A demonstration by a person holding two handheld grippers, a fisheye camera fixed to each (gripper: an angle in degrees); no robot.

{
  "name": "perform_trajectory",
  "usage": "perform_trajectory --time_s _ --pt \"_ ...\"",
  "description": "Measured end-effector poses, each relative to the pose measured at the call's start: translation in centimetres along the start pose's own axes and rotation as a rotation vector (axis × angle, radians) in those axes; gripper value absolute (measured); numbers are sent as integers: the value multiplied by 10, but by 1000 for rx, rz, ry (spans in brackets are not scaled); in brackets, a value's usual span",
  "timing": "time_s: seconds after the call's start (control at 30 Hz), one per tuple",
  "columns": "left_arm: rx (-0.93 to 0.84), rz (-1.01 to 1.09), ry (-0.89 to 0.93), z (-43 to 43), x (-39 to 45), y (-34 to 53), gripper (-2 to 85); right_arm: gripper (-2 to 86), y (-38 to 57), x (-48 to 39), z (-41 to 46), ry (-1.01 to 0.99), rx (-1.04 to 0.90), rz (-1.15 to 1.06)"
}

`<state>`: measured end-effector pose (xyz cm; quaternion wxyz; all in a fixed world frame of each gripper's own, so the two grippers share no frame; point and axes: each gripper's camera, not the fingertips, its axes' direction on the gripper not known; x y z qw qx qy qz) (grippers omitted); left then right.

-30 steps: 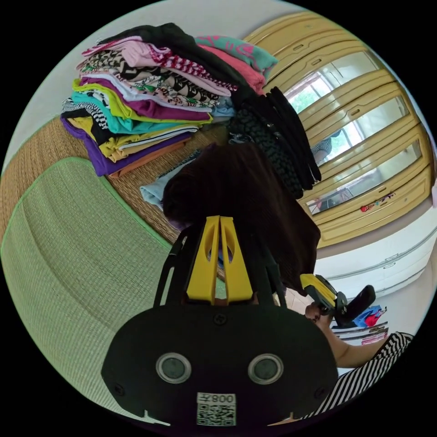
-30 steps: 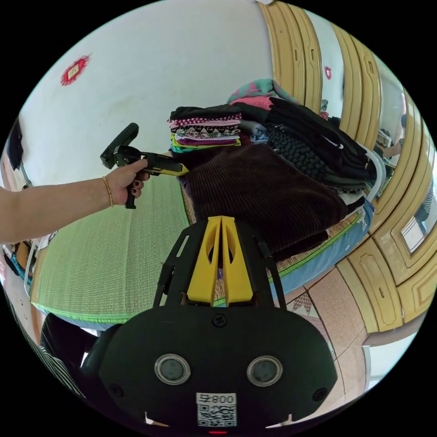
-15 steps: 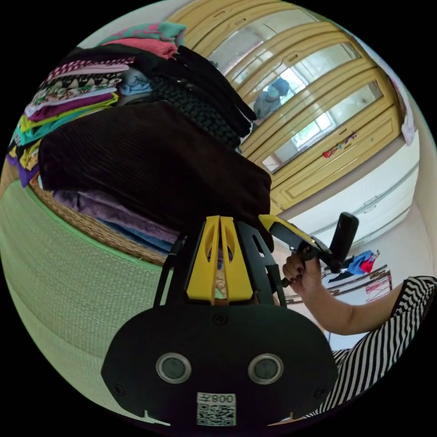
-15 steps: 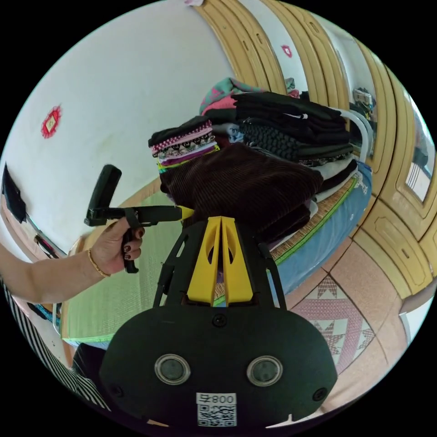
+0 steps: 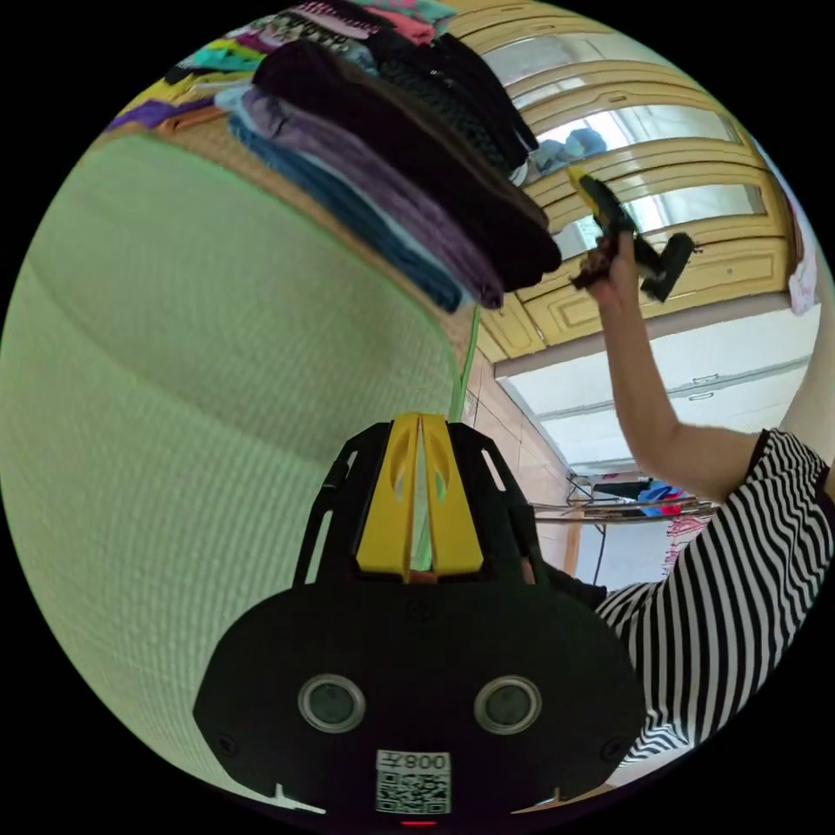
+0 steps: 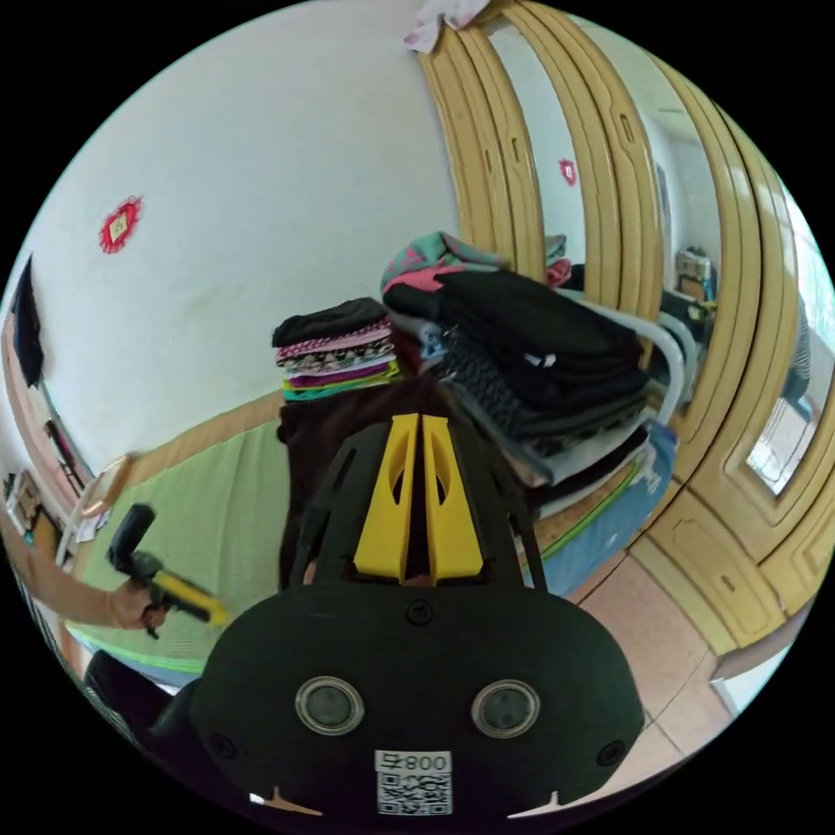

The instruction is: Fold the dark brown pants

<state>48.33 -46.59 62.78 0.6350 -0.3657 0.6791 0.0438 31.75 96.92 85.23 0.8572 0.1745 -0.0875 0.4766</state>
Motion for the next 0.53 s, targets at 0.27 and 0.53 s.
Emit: perform_trajectory --time_s 0.27,0.53 --pt "11 -67 60 -4 -17 78 0 89 -132 24 102 101 -81 -18" --pt "20 -120 77 -10 -37 145 0 71 -206 17 193 246 -220 3"
